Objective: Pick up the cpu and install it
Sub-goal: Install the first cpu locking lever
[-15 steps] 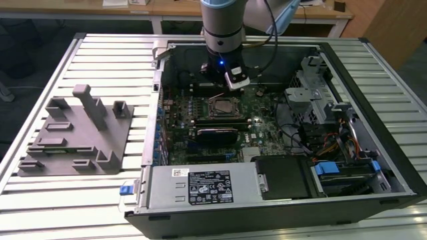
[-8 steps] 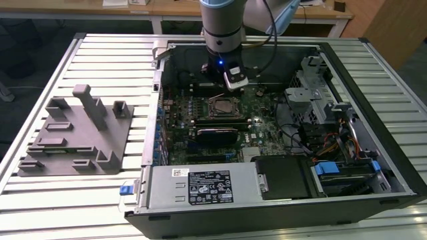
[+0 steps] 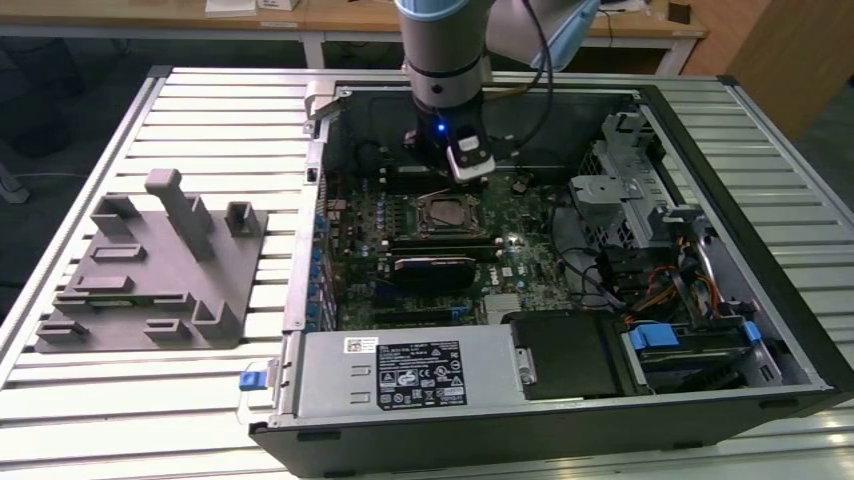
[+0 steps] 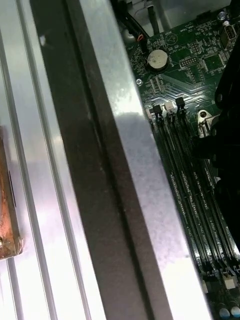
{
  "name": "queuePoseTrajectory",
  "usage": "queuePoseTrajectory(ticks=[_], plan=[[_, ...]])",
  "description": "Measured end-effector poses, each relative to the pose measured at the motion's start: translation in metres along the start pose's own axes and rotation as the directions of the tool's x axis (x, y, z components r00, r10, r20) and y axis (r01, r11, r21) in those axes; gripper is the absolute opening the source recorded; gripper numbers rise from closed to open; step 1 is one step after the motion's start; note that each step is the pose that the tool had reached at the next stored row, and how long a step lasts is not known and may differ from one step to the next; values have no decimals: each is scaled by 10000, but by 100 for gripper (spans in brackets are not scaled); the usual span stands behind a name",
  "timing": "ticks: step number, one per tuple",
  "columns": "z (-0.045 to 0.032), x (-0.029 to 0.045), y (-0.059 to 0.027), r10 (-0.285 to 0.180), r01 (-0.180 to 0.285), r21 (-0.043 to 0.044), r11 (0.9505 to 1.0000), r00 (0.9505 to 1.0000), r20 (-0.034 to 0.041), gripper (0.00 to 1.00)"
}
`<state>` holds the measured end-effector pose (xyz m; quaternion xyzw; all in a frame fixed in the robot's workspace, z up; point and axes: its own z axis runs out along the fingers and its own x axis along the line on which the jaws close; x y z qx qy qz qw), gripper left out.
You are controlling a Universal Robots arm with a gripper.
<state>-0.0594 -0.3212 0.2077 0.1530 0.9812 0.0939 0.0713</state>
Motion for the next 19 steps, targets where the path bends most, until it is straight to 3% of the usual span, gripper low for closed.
queuePoseTrajectory(ticks=[3, 16, 19], plan=[[16, 12, -3, 35, -35, -12, 10000, 10000, 64, 11], [44, 95, 31, 344, -344, 14, 9994, 9992, 181, 11], [59, 97, 29, 322, -324, 88, 9994, 9991, 281, 11]])
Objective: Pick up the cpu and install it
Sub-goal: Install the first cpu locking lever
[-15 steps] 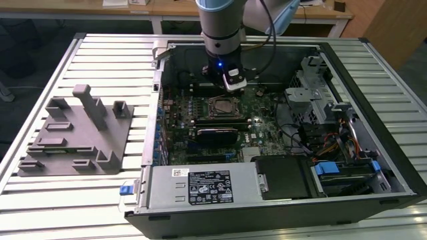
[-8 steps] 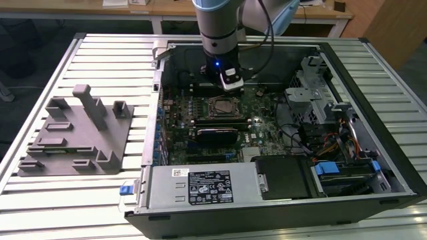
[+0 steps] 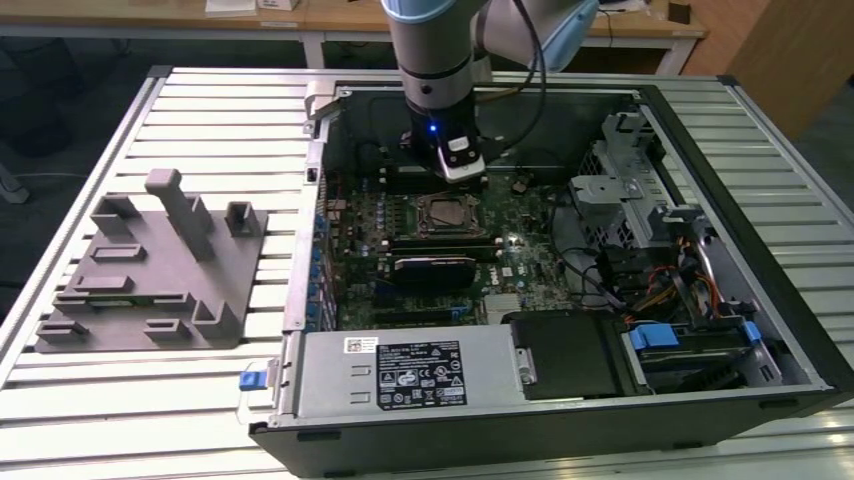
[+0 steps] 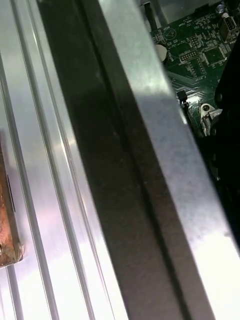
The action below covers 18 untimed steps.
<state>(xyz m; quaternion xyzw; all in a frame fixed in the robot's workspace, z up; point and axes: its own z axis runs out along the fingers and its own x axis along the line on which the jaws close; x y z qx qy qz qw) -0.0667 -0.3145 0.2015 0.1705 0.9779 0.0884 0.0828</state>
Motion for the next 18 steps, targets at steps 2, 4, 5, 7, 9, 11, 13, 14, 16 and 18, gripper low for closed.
queuePoseTrajectory(ticks=[2, 4, 5, 7, 9, 11, 13, 14, 16, 18], plan=[[9, 2, -1, -22, 21, 66, 10000, 10000, 66, 11], [16, 4, -3, -35, 34, 100, 9999, 9999, 101, 11], [18, 6, -3, -40, 39, 115, 9999, 9999, 115, 11], [20, 9, 0, -42, 41, 120, 9999, 9999, 121, 11], [21, 10, 1, -43, 42, 121, 9999, 9999, 122, 11], [21, 10, 2, -43, 42, 119, 9999, 9999, 122, 11], [21, 10, 2, -43, 41, 121, 9999, 9999, 122, 11], [21, 10, 2, -43, 42, 121, 9999, 9999, 124, 11], [22, 11, 2, -50, 48, 97, 9999, 9998, 187, 11], [24, 11, 2, -61, 59, 68, 10000, 9997, 249, 11]])
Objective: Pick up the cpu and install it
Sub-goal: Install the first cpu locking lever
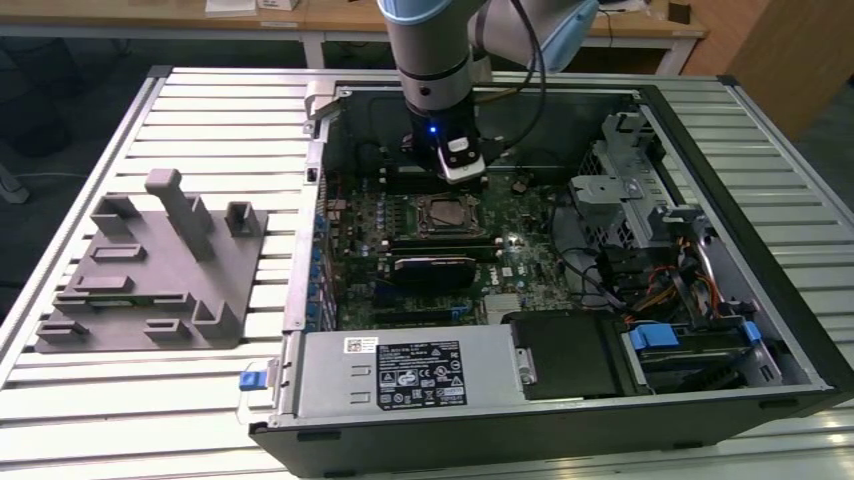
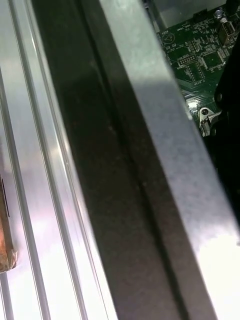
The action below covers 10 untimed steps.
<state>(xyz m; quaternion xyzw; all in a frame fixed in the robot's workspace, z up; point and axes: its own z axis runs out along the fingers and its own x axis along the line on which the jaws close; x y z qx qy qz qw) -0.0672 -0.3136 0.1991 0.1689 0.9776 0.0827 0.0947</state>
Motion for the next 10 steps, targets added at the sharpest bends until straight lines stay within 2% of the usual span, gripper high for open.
queuePoseTrajectory(ticks=[10], plan=[[11, 28, -8, -33, 33, -22, 10000, 10000, 52, 11]])
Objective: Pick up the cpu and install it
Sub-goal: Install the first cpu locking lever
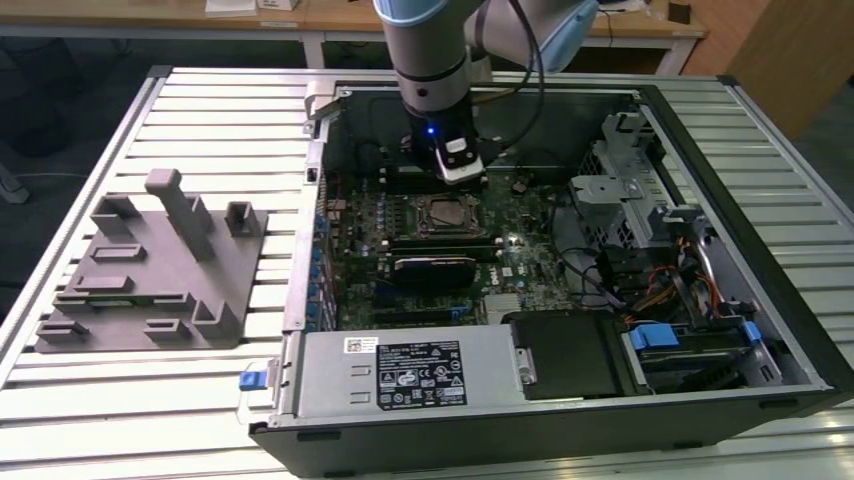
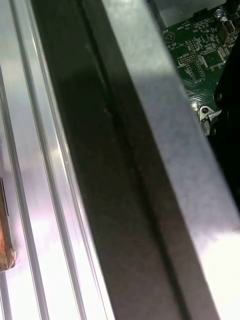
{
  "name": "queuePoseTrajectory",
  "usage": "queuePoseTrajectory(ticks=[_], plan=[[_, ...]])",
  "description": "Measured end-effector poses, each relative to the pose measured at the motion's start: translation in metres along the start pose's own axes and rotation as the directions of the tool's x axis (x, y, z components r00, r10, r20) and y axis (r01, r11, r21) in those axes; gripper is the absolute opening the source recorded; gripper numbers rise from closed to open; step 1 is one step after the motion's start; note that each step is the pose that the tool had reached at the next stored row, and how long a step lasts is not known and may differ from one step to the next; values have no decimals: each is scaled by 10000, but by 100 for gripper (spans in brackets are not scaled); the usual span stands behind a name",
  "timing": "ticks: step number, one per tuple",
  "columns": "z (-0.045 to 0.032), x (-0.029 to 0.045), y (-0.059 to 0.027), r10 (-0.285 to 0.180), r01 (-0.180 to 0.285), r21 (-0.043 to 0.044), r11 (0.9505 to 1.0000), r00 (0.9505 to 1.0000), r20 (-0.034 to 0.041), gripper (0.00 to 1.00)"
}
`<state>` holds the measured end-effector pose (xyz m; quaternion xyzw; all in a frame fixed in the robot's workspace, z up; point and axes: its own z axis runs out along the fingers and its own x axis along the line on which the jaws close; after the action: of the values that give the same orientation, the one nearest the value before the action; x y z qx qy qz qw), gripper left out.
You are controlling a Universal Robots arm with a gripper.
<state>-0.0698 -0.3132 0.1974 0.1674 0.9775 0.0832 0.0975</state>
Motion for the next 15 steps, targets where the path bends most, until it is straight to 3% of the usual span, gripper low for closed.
queuePoseTrajectory(ticks=[15], plan=[[8, 17, 9, -67, 67, -17, 10000, 10000, -3, 11]])
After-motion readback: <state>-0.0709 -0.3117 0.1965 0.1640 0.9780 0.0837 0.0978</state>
